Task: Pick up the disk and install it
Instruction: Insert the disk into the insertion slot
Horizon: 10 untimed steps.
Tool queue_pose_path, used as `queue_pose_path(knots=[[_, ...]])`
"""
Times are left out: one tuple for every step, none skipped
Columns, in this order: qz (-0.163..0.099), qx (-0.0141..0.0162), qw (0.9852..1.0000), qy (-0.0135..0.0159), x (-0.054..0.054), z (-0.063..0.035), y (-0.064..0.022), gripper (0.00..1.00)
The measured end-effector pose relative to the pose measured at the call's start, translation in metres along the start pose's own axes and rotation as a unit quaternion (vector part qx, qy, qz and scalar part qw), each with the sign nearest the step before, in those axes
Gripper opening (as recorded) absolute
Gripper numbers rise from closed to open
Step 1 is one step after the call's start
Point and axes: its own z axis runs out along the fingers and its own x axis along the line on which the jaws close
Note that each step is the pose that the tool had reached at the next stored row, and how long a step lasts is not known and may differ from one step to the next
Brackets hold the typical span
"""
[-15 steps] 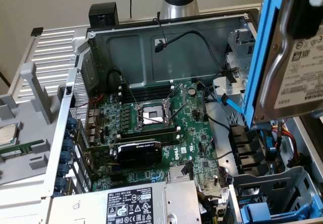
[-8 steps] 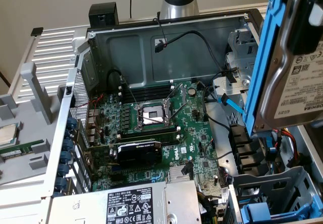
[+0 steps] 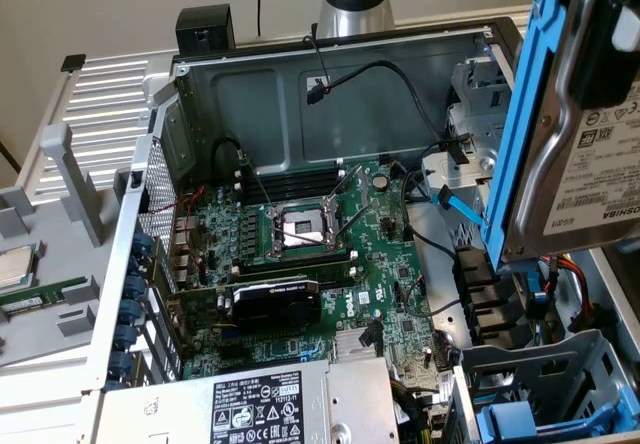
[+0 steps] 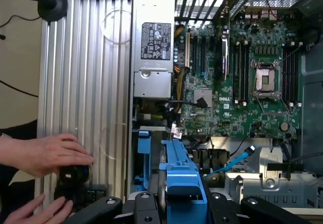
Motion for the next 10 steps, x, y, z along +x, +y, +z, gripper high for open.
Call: queue_pose_path(knots=[[0.000, 0.0000, 1.0000, 0.0000, 0.0000, 0.0000, 0.0000, 0.37], [0.000, 0.0000, 1.0000, 0.0000, 0.0000, 0.0000, 0.0000, 0.37], [0.000, 0.0000, 1.0000, 0.0000, 0.0000, 0.0000, 0.0000, 0.37], [0.000, 0.0000, 1.0000, 0.0000, 0.0000, 0.0000, 0.0000, 0.37], [0.000, 0.0000, 1.0000, -0.0001, 0.0000, 0.0000, 0.0000, 0.37], [0.000, 0.0000, 1.0000, 0.0001, 0.0000, 0.0001, 0.0000, 0.37], [0.000, 0.0000, 1.0000, 0.0011, -0.0001, 0.0004, -0.0001, 0.37], [0.001, 0.0000, 1.0000, 0.0031, -0.0002, 0.0012, -0.0001, 0.37], [0.003, 0.0000, 1.0000, 0.0043, -0.0002, 0.0022, -0.0001, 0.37], [0.005, 0.0000, 1.0000, 0.0053, -0.0001, 0.0035, -0.0001, 0.37]])
